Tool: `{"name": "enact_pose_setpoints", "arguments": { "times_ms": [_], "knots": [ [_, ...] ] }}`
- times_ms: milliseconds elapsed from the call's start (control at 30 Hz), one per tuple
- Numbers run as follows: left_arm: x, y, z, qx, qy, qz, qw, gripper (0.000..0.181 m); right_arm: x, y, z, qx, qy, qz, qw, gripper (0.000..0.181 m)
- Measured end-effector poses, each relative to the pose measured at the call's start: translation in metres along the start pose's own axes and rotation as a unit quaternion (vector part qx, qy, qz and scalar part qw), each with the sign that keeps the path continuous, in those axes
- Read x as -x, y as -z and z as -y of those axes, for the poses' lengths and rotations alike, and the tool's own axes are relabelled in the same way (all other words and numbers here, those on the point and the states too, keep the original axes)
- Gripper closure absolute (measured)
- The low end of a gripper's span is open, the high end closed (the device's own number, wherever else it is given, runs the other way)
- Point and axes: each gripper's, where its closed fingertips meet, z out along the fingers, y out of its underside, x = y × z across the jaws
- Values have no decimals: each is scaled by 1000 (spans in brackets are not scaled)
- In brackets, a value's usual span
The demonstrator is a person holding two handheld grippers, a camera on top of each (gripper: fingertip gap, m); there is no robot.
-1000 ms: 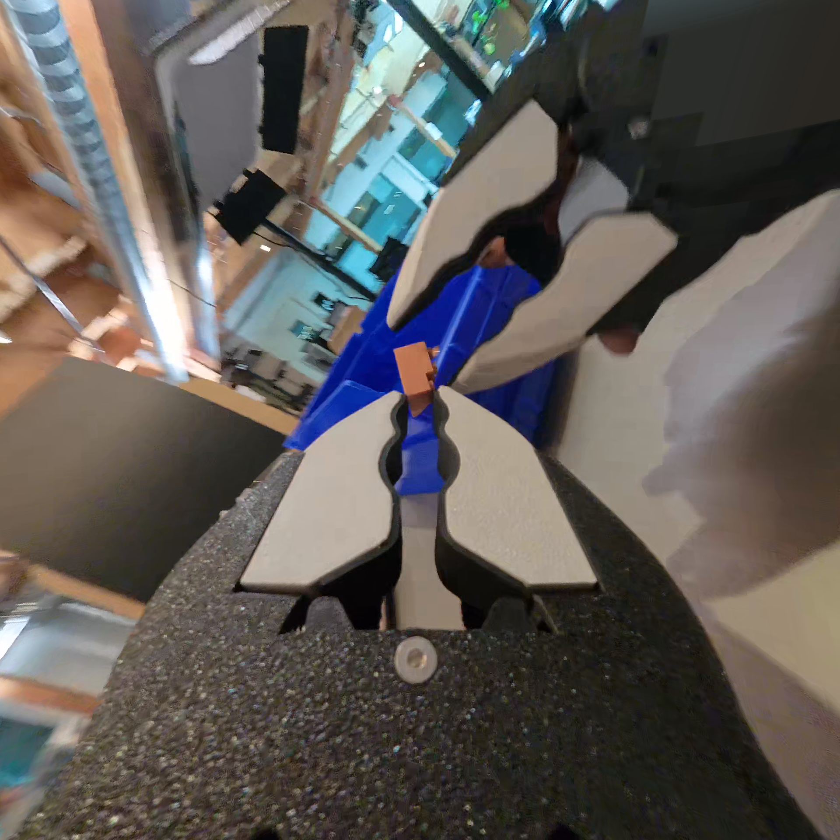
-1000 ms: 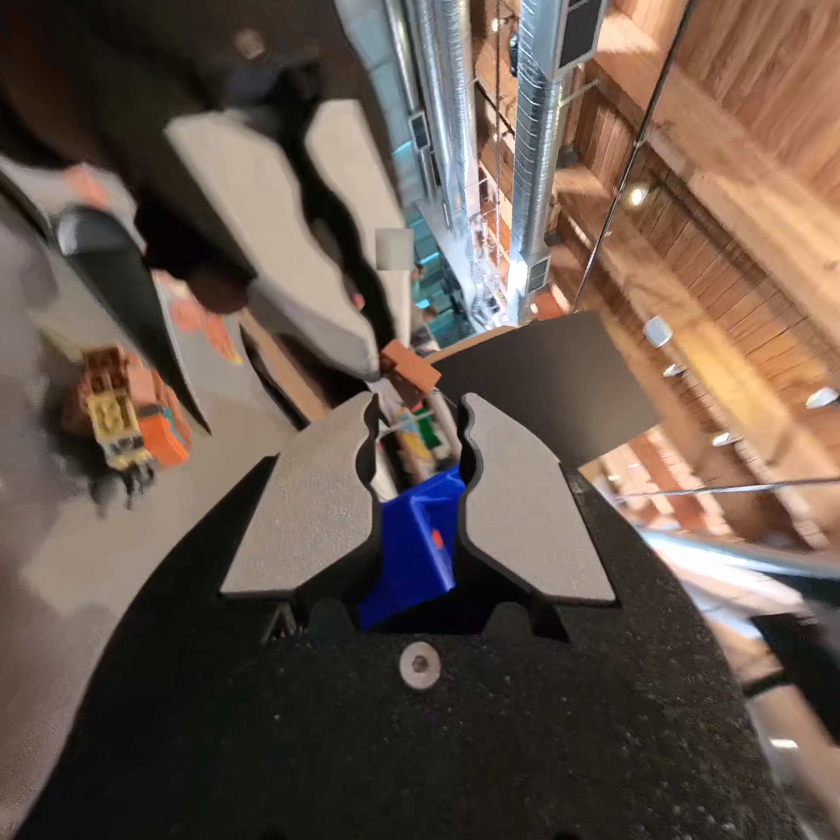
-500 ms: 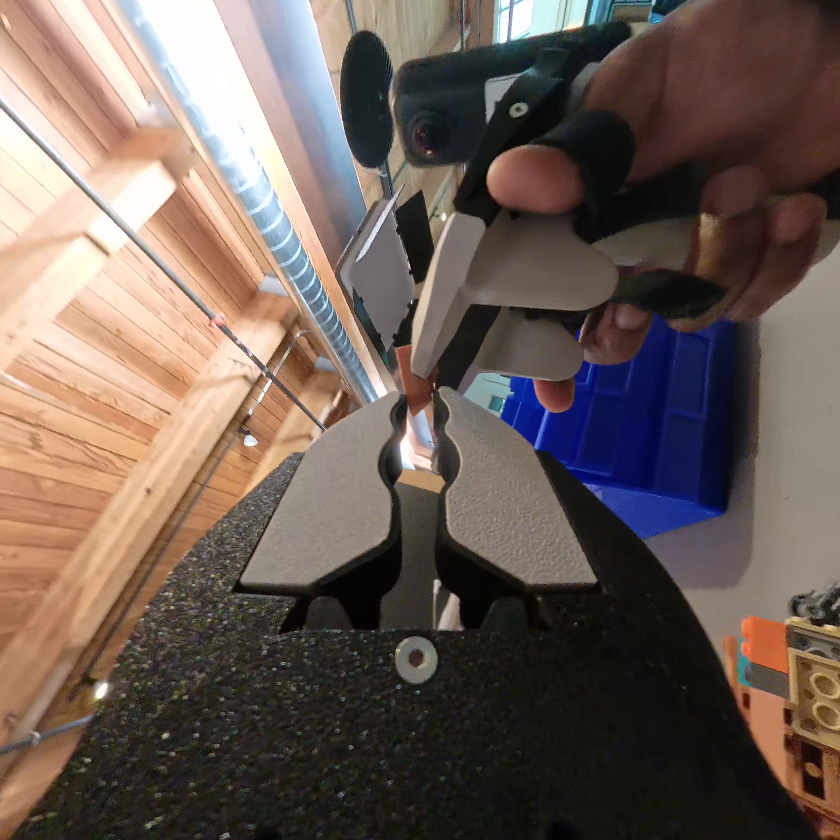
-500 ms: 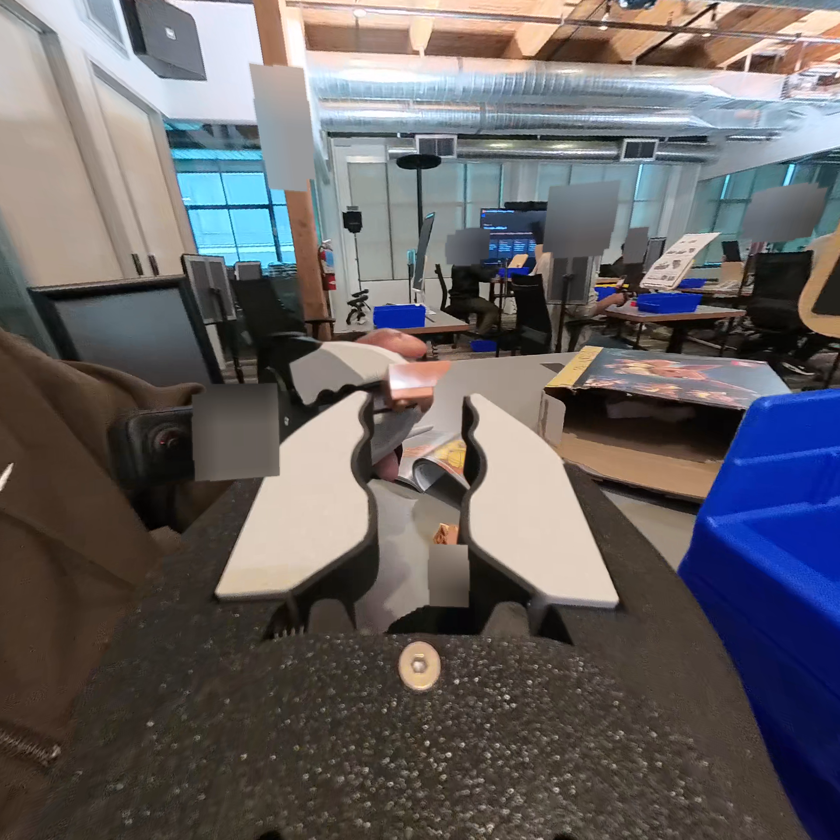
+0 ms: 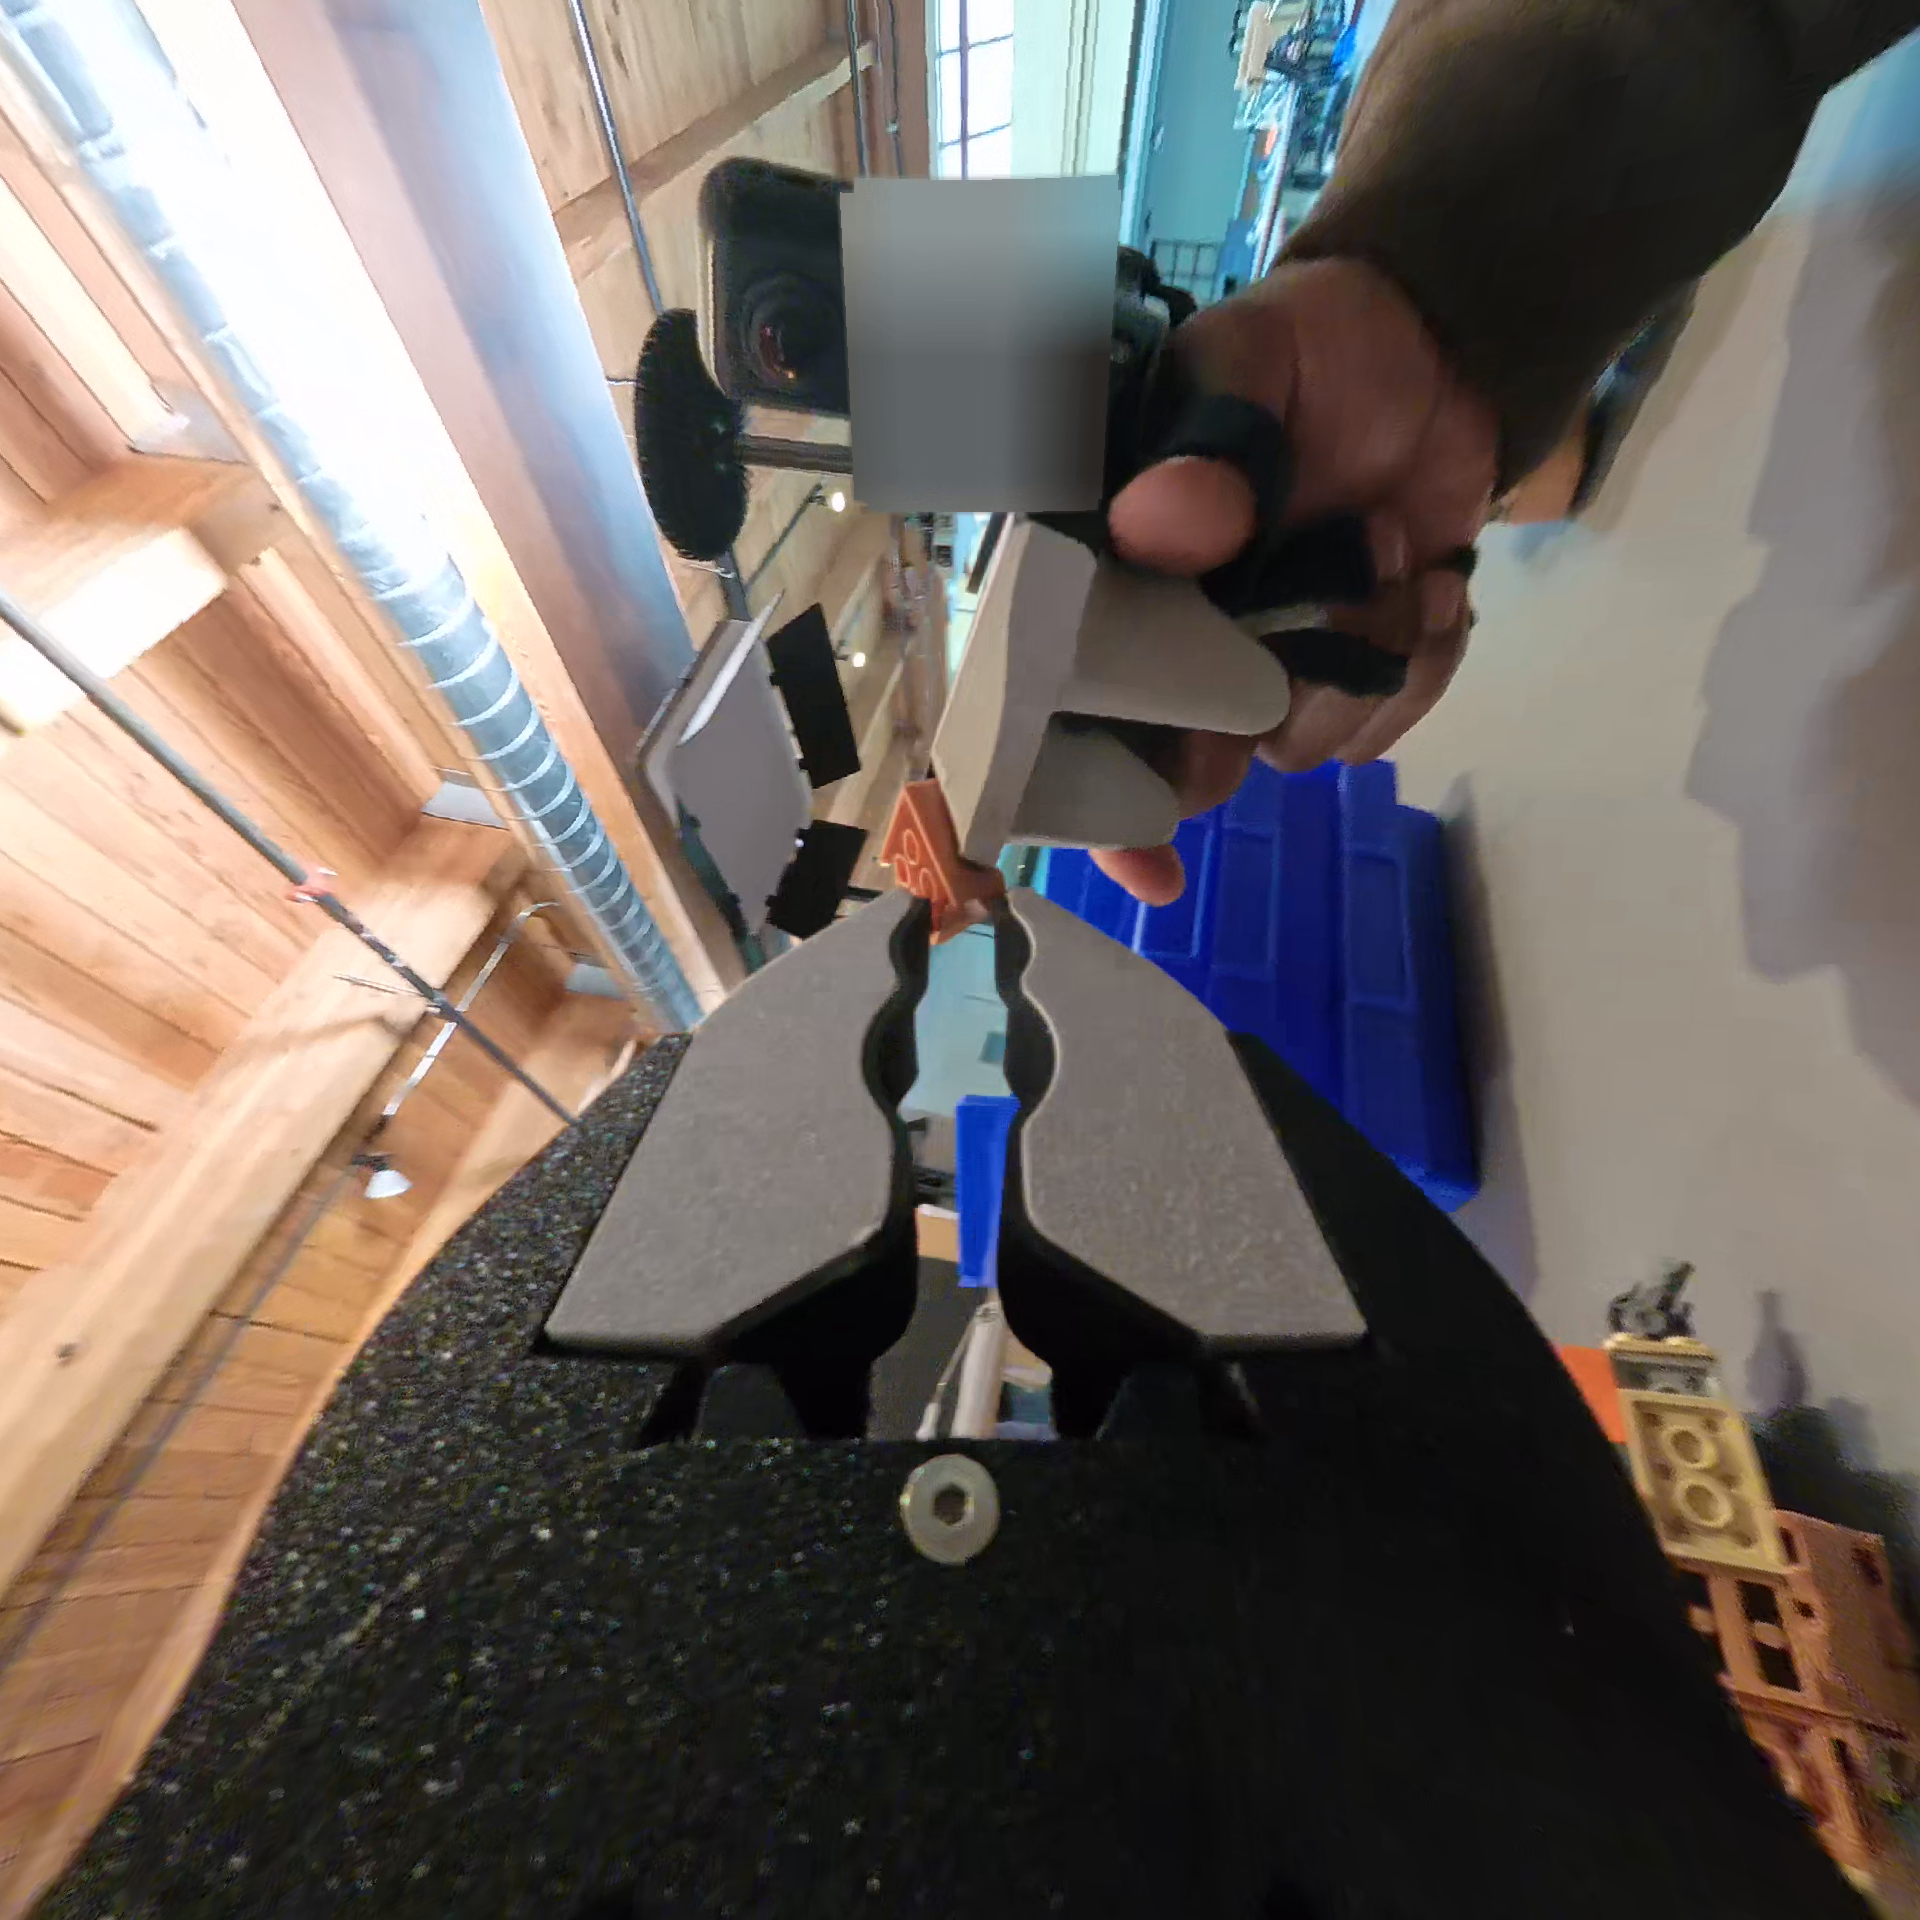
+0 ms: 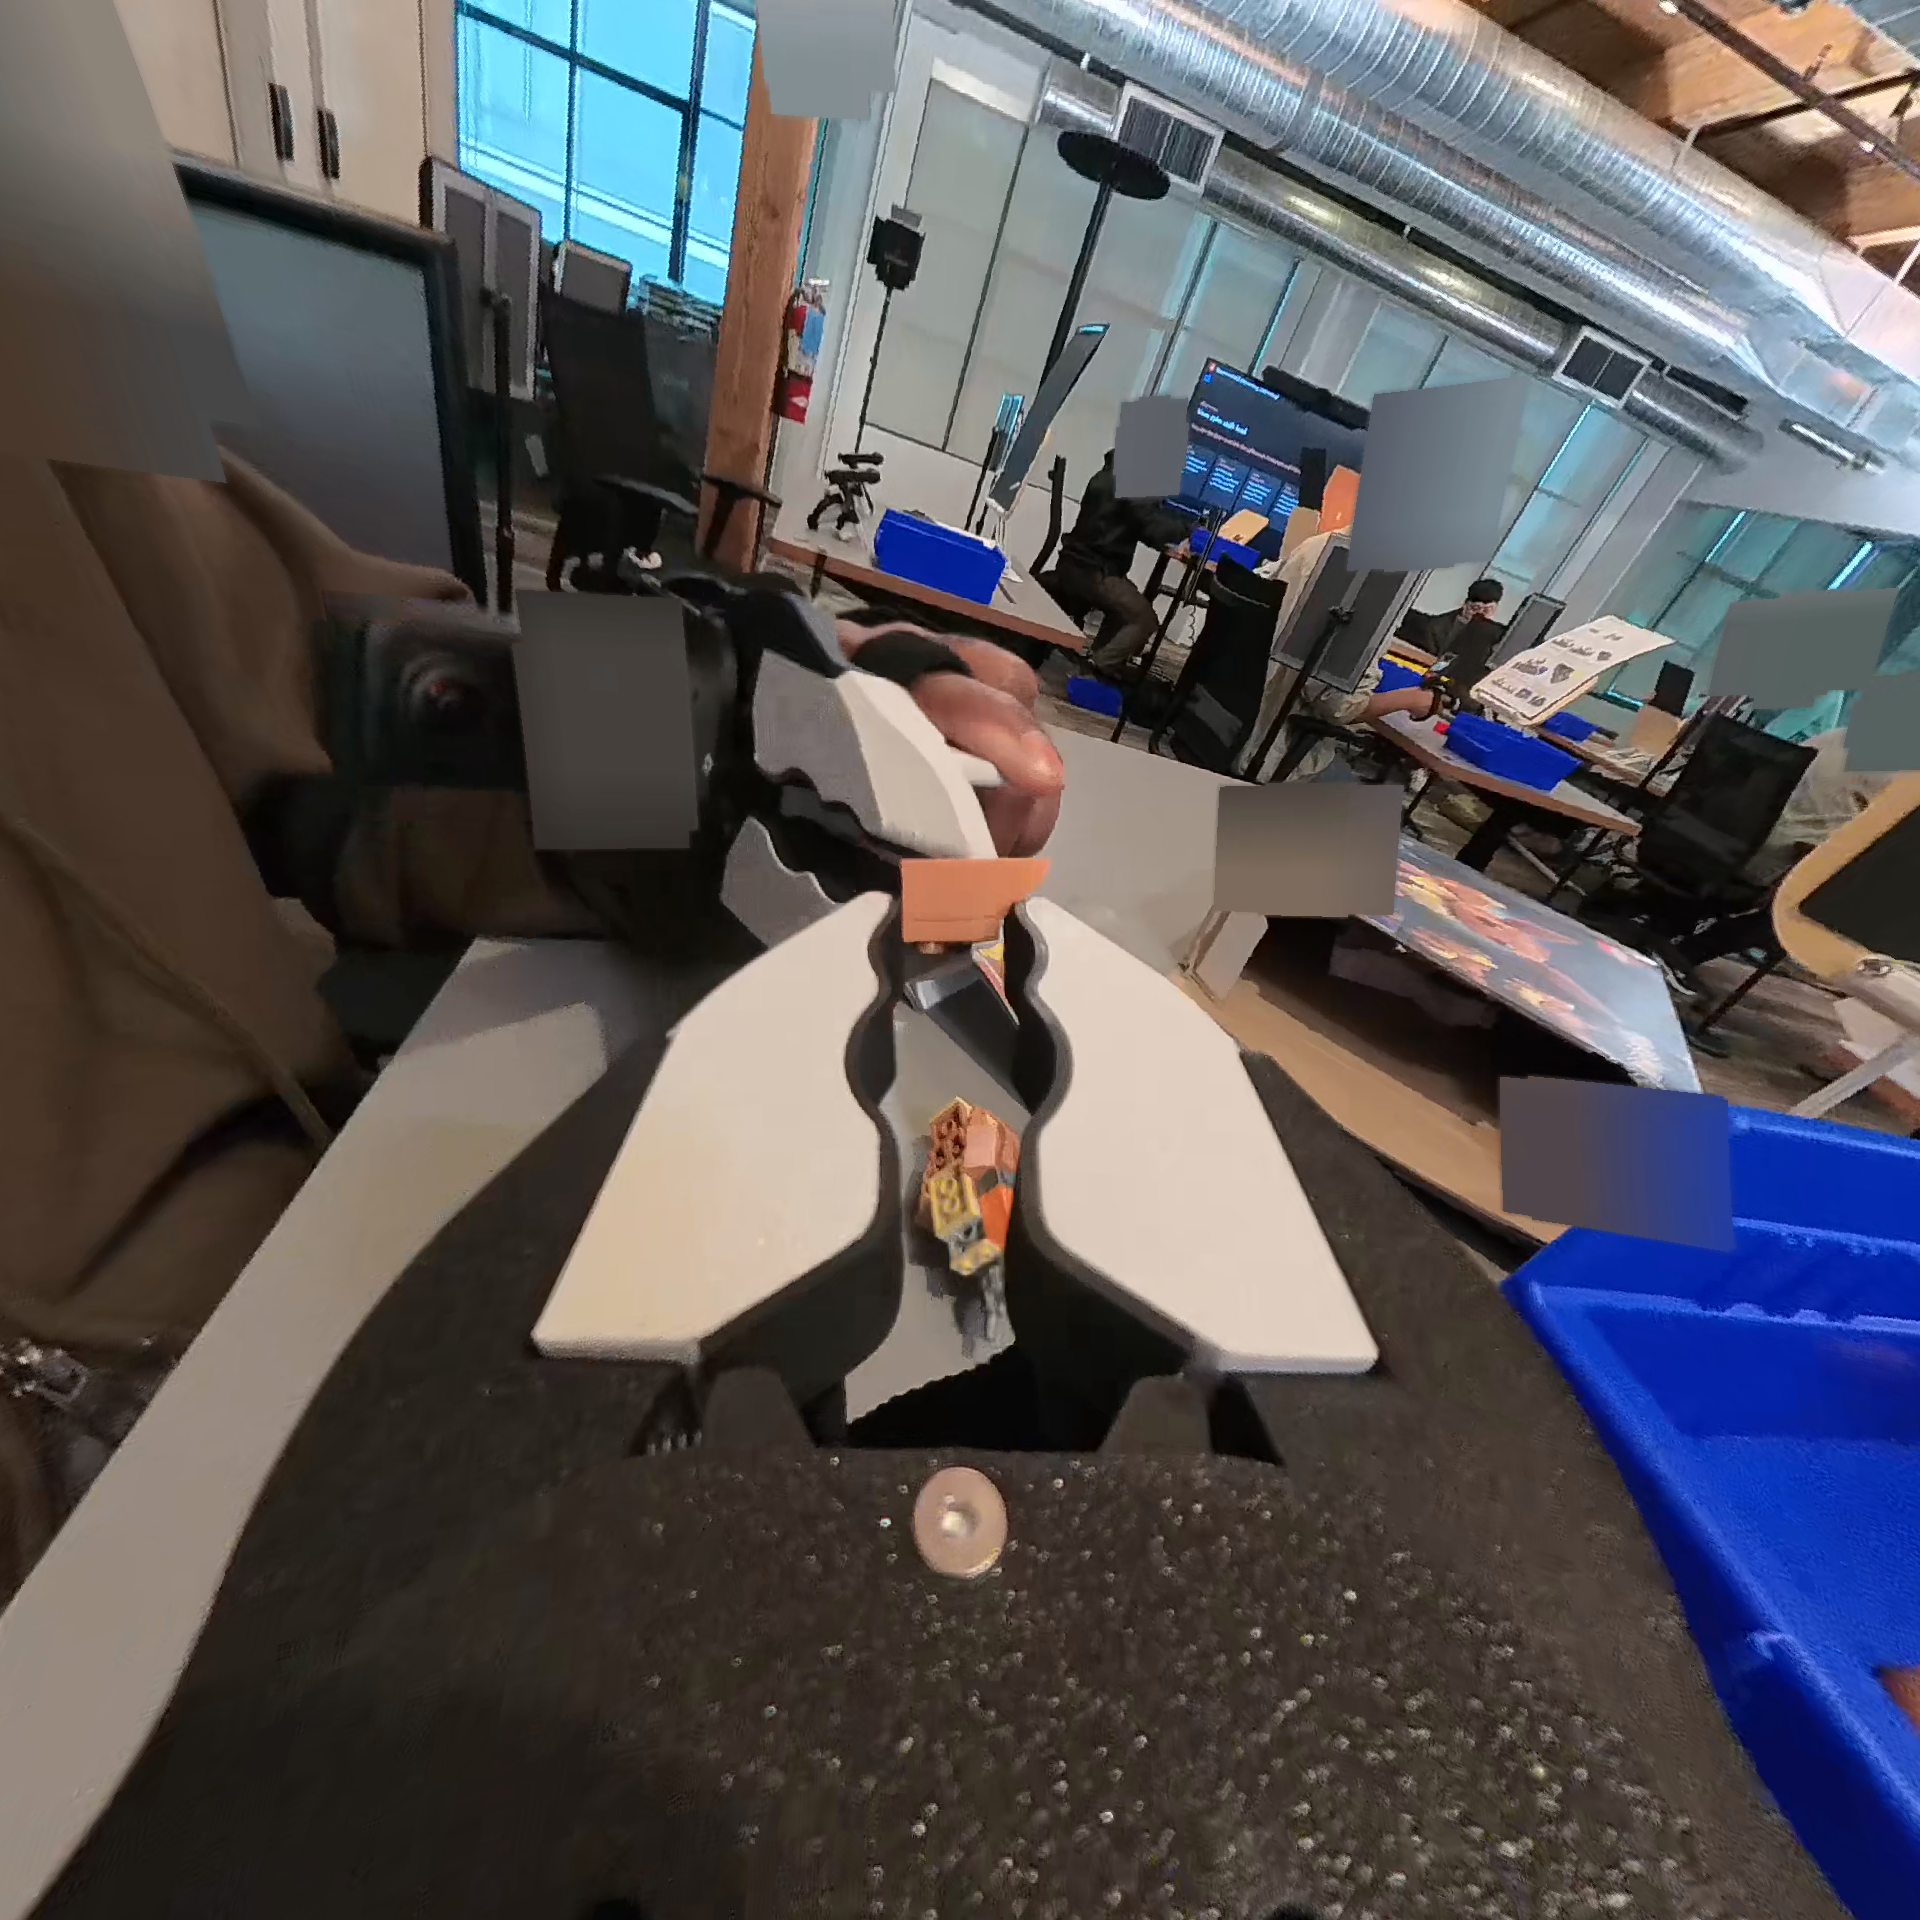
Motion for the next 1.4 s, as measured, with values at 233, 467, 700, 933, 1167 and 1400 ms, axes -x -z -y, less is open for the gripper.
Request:
{"name": "enact_pose_setpoints", "arguments": {
  "times_ms": [233,467,700,933,1167,1400],
  "knots": [
    [-10,0,-1,0,55,-50,997,169,3,2,-8,37,57,0,998,163],
    [-16,1,-10,14,98,-83,992,181,3,5,-18,78,116,-9,990,165],
    [-9,-5,-15,13,346,-121,930,170,-20,7,-24,108,174,-92,974,165],
    [-24,-10,-26,65,625,-206,750,145,-35,2,-37,153,256,-146,943,165],
    [-36,-14,-30,78,730,-219,643,144,-42,0,-44,179,310,-183,916,165],
    [-35,-15,-31,74,753,-210,620,144,-40,-4,-47,188,332,-198,903,165]
  ]
}}
